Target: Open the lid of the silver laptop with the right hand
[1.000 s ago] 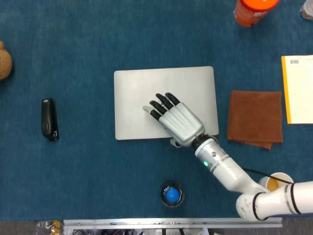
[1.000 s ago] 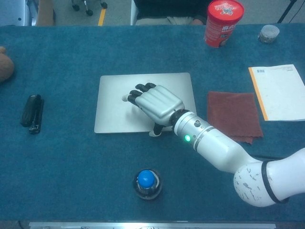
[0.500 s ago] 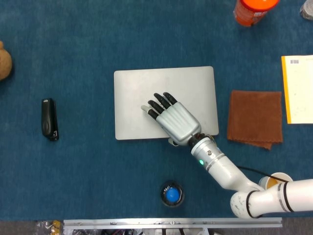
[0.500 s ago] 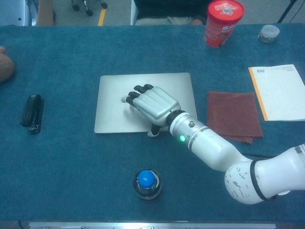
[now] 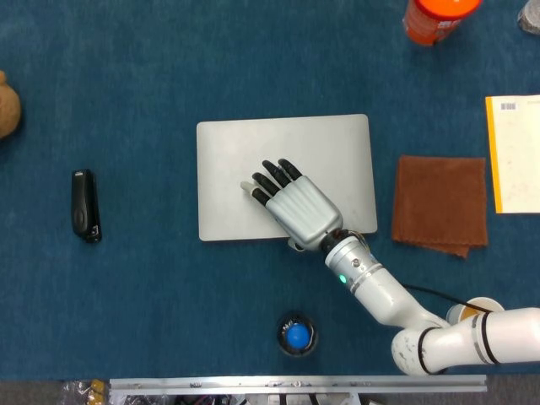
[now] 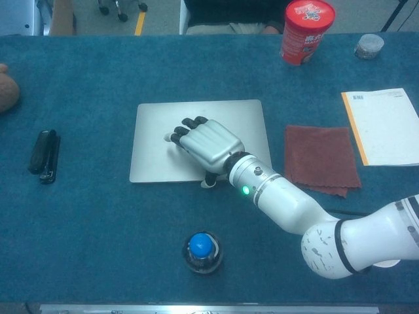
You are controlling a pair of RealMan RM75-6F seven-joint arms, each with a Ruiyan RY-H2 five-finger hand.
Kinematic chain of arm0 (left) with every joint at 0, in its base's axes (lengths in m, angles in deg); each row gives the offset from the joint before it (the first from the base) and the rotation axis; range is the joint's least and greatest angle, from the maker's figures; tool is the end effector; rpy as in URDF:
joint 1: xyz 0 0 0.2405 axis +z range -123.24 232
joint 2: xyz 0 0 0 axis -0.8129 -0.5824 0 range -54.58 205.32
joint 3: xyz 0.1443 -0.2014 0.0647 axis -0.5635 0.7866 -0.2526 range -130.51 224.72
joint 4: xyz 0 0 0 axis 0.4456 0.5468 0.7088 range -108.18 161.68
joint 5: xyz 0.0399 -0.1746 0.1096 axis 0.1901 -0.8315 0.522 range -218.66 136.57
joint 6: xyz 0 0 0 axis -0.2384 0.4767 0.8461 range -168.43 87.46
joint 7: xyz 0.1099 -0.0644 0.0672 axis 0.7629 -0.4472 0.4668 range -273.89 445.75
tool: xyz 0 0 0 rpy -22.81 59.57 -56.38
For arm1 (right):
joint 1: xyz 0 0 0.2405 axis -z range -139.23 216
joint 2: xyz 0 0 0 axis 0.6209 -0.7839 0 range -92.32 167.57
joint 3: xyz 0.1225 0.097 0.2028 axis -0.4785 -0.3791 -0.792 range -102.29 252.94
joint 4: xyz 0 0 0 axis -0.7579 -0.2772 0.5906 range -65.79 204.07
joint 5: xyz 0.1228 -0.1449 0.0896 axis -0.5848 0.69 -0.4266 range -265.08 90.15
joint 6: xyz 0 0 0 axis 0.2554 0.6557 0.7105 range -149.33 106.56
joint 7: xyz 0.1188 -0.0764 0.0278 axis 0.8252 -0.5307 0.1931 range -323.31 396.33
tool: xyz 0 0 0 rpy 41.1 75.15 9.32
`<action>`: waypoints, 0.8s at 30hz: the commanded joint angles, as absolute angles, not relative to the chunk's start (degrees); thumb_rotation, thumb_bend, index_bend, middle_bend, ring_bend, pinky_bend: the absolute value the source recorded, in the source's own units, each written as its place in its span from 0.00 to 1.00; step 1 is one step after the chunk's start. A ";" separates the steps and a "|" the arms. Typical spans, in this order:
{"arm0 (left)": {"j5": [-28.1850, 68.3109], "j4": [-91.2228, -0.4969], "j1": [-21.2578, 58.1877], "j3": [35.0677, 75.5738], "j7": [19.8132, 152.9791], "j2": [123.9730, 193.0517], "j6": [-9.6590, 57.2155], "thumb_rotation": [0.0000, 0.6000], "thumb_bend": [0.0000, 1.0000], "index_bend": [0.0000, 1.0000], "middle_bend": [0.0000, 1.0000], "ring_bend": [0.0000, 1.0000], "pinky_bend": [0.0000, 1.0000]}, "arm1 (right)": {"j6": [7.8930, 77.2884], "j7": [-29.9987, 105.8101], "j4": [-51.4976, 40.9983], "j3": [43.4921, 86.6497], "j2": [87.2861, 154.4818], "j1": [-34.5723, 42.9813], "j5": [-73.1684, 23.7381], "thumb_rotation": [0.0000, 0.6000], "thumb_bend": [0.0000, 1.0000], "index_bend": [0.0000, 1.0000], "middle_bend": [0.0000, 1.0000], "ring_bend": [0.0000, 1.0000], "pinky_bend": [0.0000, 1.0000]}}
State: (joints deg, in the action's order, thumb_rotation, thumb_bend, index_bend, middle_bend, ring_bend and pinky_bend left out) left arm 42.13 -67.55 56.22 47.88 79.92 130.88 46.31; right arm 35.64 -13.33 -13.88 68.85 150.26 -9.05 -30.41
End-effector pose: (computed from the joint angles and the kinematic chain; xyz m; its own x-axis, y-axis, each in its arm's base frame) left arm -0.3389 0.1349 0.2073 0.4029 0.0424 0.9143 0.9020 0.1508 -0.4045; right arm -0.0561 -0.2564 -0.1413 0.6542 -0.2506 0.7136 -0.6776 -0.6134 0.4058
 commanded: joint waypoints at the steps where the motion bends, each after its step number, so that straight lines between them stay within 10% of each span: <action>1: 42.16 -67.41 56.24 47.90 79.89 130.97 46.38 1.00 0.40 0.16 0.13 0.06 0.05 | 35.69 -13.27 -13.75 68.80 150.38 -9.15 -30.40 1.00 0.00 0.14 0.15 0.00 0.11; 24: 43.32 -65.98 54.90 48.26 80.04 131.49 45.46 1.00 0.40 0.17 0.13 0.06 0.05 | 37.28 -15.17 -15.79 68.53 149.62 -9.94 -30.59 1.00 0.34 0.13 0.15 0.00 0.11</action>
State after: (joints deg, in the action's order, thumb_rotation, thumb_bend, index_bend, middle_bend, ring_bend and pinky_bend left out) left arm 43.25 -66.00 54.99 48.22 79.98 131.51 45.53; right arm 37.15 -15.03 -15.63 68.64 149.71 -9.86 -30.60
